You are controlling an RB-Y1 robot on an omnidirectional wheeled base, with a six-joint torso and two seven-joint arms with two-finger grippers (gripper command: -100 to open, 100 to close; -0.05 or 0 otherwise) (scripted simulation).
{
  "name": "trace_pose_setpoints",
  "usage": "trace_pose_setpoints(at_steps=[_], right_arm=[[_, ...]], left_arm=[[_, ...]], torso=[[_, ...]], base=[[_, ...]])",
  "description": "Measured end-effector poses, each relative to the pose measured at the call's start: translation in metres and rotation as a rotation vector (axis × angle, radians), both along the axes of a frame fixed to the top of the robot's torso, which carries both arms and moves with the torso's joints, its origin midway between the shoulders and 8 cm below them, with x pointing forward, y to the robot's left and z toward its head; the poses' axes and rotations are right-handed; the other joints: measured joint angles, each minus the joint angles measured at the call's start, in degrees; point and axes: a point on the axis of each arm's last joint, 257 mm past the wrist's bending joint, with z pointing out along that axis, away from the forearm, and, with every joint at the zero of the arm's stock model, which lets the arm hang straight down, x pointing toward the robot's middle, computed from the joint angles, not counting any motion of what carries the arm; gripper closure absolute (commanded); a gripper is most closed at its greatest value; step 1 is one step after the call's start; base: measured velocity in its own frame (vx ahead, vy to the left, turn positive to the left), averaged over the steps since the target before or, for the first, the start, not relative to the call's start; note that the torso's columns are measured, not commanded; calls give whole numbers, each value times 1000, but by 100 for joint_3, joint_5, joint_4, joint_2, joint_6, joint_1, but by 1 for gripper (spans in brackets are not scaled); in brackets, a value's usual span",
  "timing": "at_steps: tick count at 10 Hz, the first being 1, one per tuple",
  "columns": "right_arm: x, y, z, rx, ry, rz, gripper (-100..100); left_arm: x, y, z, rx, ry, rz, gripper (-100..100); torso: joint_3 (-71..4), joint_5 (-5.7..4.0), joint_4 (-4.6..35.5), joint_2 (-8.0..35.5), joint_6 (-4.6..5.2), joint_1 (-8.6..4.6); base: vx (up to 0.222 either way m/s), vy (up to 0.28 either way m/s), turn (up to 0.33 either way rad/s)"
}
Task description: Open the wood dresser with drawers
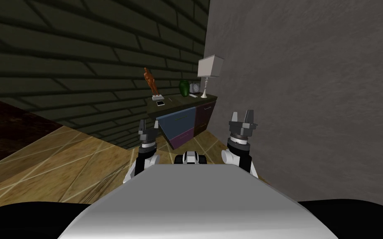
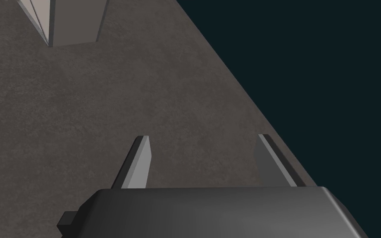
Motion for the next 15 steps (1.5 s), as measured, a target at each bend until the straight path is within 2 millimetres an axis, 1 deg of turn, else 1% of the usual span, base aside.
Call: trace_pose_setpoints(at_steps=[2,4,5,8,11,13,15], right_arm=[[0,0,0,0,0,0,0],[0,0,0,0,0,0,0],[0,0,0,0,0,0,0],[0,0,0,0,0,0,0],[0,0,0,0,0,0,0],[0,0,0,0,0,0,0],[0,0,0,0,0,0,0]], left_arm=[[3,10,-19,-47,14,-3,-100],[0,24,-33,-96,25,-2,-100],[0,27,-39,-109,28,-2,-100],[-1,46,-62,-173,43,5,-100],[0,57,-81,-213,61,15,-100],[-6,68,-99,-251,75,26,-100],[-9,79,-114,-287,81,36,-100]], torso=[[-3,-3,-1,-4,1,-13],[3,-1,2,5,0,-3],[5,2,2,9,1,9],[-5,-4,-2,-6,0,-14],[6,0,3,11,0,3],[-3,-6,-1,-5,0,-24],[-5,0,-2,-5,1,4]], base=[[134,-146,55],[107,-104,35],[103,-101,32],[114,-111,50],[81,-79,29],[111,-133,69],[94,-93,19]])
